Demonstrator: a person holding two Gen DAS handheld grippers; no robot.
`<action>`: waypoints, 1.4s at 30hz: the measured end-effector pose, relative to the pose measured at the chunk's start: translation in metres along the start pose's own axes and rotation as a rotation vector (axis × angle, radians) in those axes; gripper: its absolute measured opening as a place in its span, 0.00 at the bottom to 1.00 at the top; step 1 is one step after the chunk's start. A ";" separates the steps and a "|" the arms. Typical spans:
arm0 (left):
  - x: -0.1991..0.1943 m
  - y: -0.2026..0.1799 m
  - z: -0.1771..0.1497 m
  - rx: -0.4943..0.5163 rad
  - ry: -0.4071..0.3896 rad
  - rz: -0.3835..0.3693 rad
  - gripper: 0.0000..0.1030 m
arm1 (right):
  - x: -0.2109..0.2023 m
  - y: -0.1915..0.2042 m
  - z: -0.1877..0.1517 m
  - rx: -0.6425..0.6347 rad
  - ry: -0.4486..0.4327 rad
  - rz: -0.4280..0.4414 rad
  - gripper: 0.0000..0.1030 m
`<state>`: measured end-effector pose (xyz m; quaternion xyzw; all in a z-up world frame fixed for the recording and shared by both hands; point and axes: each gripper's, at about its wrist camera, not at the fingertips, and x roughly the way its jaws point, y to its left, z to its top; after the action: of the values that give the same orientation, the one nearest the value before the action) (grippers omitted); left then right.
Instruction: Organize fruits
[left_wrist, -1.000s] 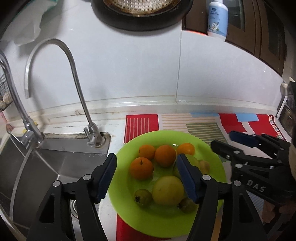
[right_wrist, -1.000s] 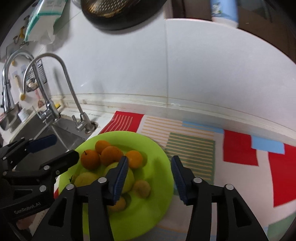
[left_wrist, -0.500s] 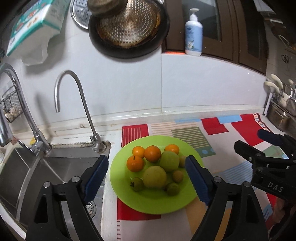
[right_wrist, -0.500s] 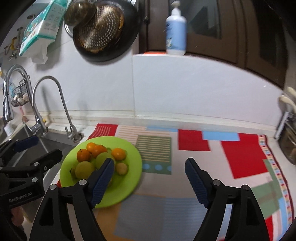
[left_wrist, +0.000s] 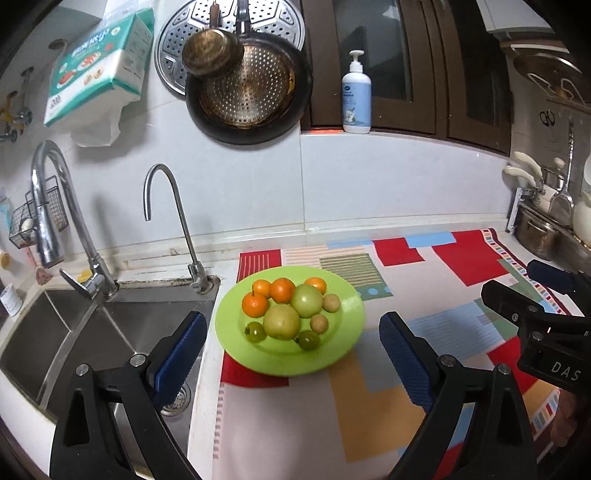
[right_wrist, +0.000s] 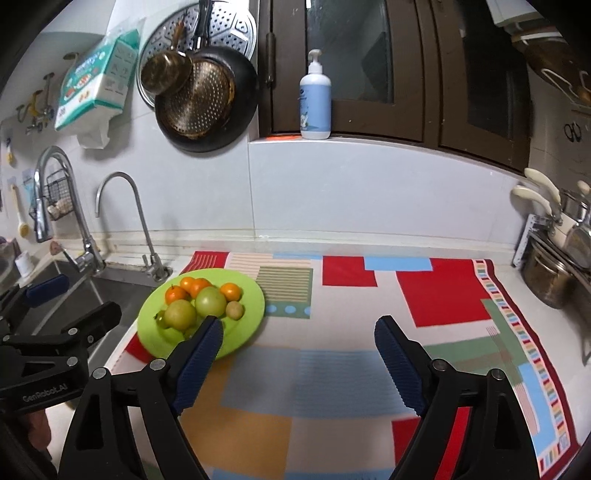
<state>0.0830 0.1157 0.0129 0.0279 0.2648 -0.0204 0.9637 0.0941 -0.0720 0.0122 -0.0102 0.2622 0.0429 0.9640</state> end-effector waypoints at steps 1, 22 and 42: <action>-0.007 -0.002 -0.002 -0.002 -0.003 0.002 0.93 | -0.006 -0.001 -0.002 0.001 -0.003 0.000 0.83; -0.114 -0.037 -0.038 -0.001 -0.072 0.041 1.00 | -0.109 -0.029 -0.045 0.013 -0.042 0.012 0.83; -0.151 -0.051 -0.053 -0.005 -0.076 0.025 1.00 | -0.147 -0.034 -0.064 0.013 -0.056 0.024 0.83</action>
<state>-0.0769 0.0722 0.0425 0.0280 0.2279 -0.0086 0.9732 -0.0614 -0.1200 0.0316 0.0004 0.2356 0.0532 0.9704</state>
